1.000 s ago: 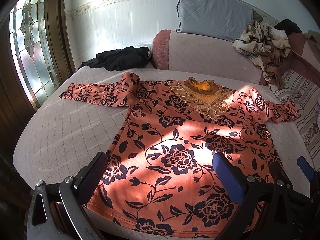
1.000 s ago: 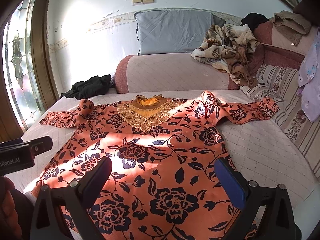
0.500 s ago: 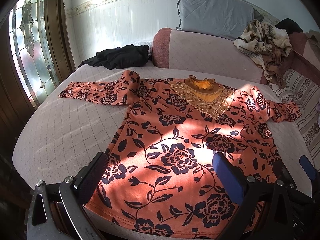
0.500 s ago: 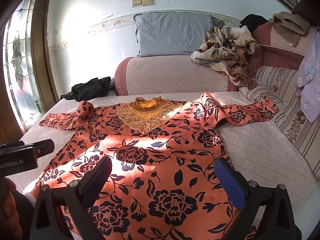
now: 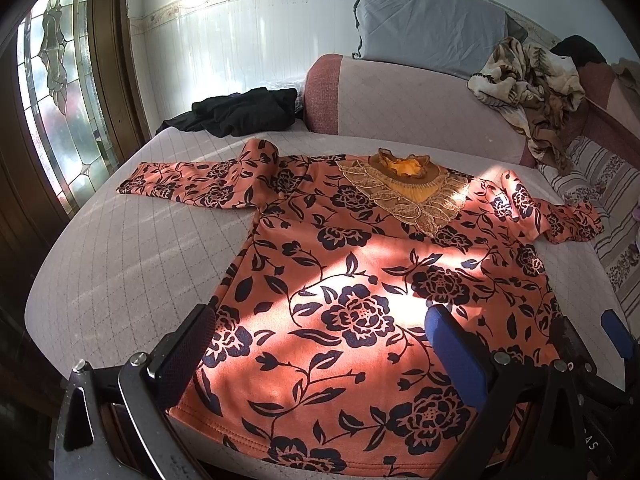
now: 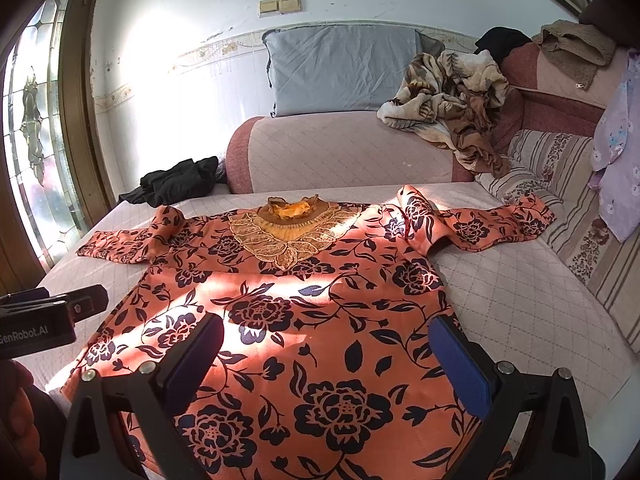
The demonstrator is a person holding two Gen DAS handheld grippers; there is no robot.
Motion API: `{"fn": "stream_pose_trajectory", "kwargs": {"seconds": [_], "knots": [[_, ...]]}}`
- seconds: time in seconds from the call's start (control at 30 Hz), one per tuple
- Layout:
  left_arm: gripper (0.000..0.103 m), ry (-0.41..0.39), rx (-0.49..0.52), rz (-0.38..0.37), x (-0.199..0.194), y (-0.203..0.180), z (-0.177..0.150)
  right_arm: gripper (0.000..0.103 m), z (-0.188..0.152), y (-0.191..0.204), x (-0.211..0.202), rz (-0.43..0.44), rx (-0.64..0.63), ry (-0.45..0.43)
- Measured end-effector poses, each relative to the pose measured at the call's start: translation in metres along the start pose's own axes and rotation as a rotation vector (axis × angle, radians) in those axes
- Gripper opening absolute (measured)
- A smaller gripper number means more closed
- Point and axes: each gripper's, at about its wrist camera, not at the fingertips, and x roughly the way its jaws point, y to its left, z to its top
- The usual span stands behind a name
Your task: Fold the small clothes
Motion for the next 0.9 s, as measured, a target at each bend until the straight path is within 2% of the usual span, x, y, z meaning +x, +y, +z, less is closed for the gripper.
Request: {"fn": "stream_pose_trajectory", "kwargs": {"seconds": [0.9], "knots": [[0.103, 0.008, -0.001, -0.003, 0.0015, 0.0006, -0.0007, 0.103, 0.0008, -0.0014, -0.0022, -0.008, 0.002, -0.013]]}}
